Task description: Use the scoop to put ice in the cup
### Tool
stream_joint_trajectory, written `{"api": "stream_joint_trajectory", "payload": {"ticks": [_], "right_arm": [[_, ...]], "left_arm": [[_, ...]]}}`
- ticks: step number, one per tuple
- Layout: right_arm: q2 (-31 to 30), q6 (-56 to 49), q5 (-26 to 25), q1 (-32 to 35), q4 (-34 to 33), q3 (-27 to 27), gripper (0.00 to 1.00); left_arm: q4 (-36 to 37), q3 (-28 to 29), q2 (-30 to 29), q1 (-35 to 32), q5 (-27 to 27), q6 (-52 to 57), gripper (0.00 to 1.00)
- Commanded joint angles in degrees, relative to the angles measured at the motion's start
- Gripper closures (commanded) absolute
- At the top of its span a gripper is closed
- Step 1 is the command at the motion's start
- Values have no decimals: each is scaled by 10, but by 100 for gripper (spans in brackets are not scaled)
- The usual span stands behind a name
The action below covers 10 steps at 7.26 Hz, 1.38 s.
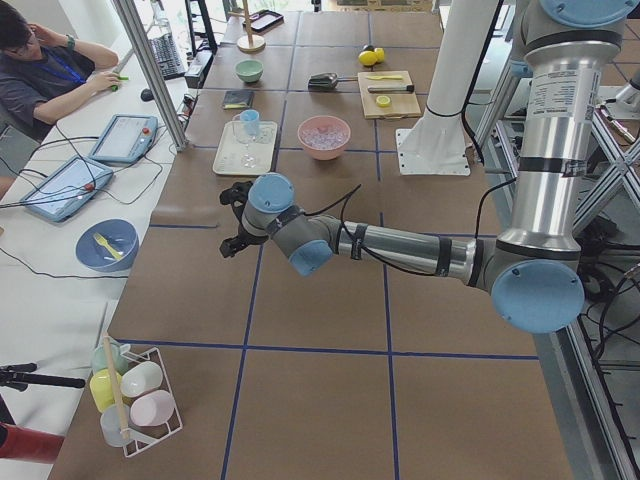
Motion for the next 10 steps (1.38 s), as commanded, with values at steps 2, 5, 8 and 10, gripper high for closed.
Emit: {"api": "stream_joint_trajectory", "payload": {"ticks": [2, 5, 8, 10], "right_arm": [[1, 2, 0, -1, 1, 3, 0], [0, 2, 1, -10, 0, 13, 0], [0, 3, 1, -15, 0, 25, 0], [0, 3, 4, -15, 0, 30, 0]], "left_arm": [[-90, 4, -35, 137, 2, 2, 0], [-120, 44, -109, 257, 4, 9, 0], [-221, 104, -165, 357, 51, 3, 0], [-222, 126, -195, 384, 108, -1, 0]]}}
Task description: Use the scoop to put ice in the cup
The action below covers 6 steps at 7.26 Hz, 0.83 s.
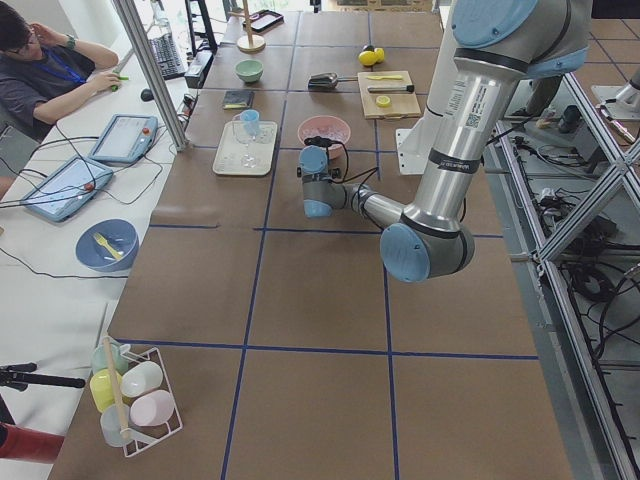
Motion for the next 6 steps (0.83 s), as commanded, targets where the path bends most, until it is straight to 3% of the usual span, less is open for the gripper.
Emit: {"api": "stream_joint_trajectory", "payload": {"ticks": [1, 6], "right_arm": [[0, 1, 17, 0, 0, 4, 0], [0, 119, 19, -60, 2, 60, 0]], "left_arm": [[-8, 21, -32, 27, 34, -21, 0], [-63, 58, -59, 46, 37, -37, 0]]}}
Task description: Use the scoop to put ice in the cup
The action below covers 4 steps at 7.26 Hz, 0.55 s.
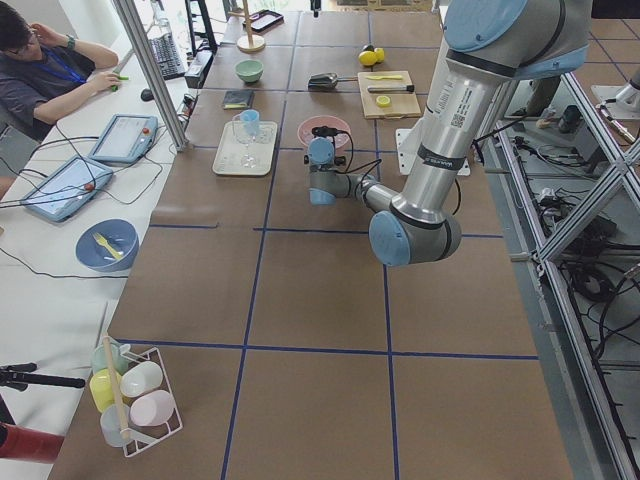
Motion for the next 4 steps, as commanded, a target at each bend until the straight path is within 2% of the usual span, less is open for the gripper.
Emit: {"api": "stream_joint_trajectory", "payload": {"ticks": [1, 2, 3, 4], "right_arm": [[0, 46, -8, -24, 1, 25, 0], [0, 99, -29, -45, 1, 50, 0], [-1, 174, -80, -88, 0, 88, 0], [-1, 246, -104, -131, 1, 114, 0]], "left_arm": [[-20, 11, -12, 6, 18, -29, 0], [-21, 11, -13, 12, 27, -34, 0], [-21, 11, -12, 11, 28, -35, 0], [-21, 11, -12, 11, 28, -34, 0]]}}
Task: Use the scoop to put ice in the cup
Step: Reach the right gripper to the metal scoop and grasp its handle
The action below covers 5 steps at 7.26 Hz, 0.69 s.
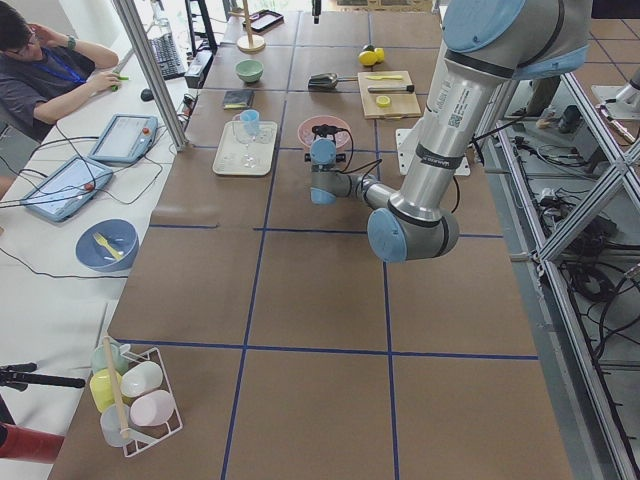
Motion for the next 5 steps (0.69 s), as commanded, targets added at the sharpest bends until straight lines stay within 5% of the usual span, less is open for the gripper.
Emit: {"api": "stream_joint_trajectory", "payload": {"ticks": [1, 4, 5], "right_arm": [[-1, 149, -43, -79, 0, 61, 0], [-32, 297, -98, -197, 13, 118, 0], [-55, 381, -145, -261, 66, 118, 0]], "left_arm": [[-1, 0, 0, 1, 3, -1, 0], [-1, 0, 0, 1, 3, -1, 0], [-1, 0, 0, 1, 3, -1, 0]]}}
